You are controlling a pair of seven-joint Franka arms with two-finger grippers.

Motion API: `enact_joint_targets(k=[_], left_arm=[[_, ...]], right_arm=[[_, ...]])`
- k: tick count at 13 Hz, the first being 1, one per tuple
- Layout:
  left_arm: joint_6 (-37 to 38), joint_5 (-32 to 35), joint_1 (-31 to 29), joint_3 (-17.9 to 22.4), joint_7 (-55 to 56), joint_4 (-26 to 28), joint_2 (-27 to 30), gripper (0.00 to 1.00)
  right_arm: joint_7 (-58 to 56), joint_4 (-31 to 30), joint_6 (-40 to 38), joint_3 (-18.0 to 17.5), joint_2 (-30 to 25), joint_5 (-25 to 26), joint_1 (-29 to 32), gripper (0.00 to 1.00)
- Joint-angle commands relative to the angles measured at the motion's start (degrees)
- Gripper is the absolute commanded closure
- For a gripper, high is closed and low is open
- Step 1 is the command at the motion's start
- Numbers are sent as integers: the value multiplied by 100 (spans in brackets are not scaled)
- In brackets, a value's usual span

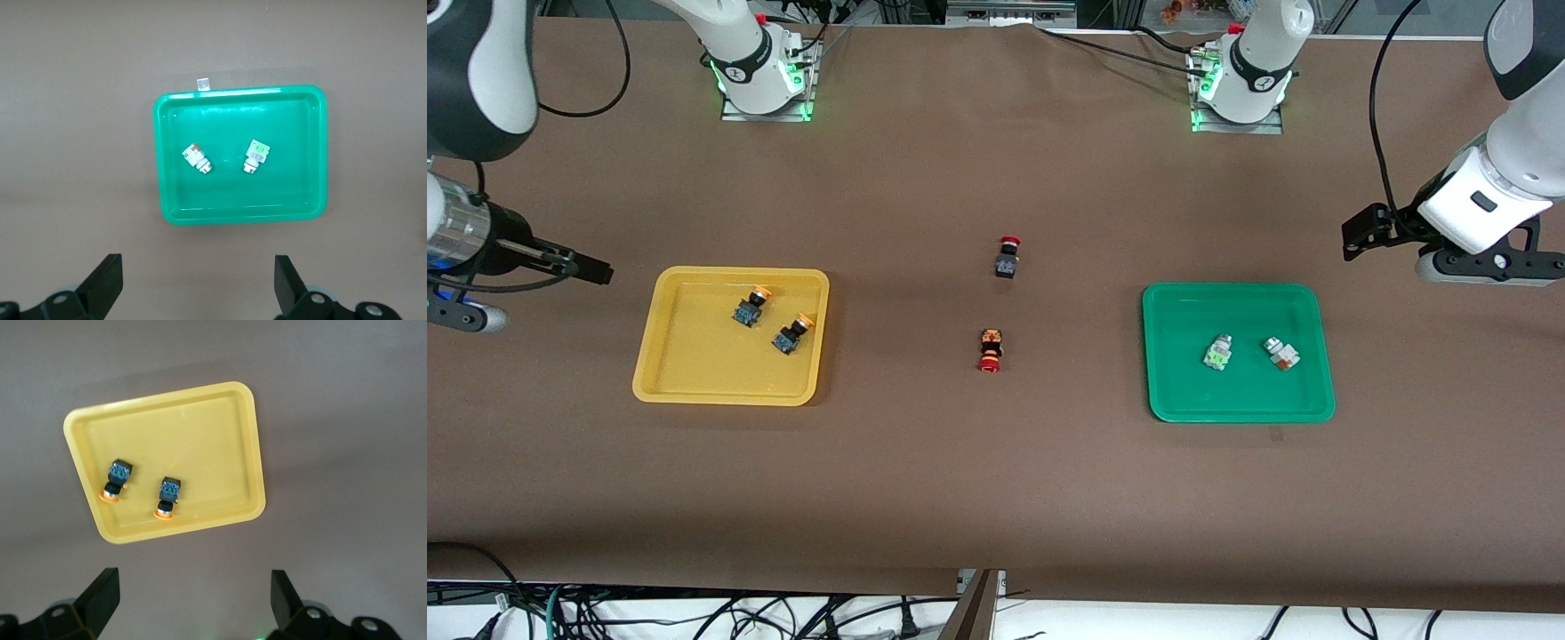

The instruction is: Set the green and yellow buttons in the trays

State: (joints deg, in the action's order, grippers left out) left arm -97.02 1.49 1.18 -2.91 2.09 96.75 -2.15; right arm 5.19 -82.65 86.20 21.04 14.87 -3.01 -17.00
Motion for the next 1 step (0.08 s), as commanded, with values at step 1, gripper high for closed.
enact_joint_targets(k=[1], left_arm=[[96,97,93,10,64,-201,-93,0]], right_arm=[[-764,-539,45,-1003,-378,20,925,0]])
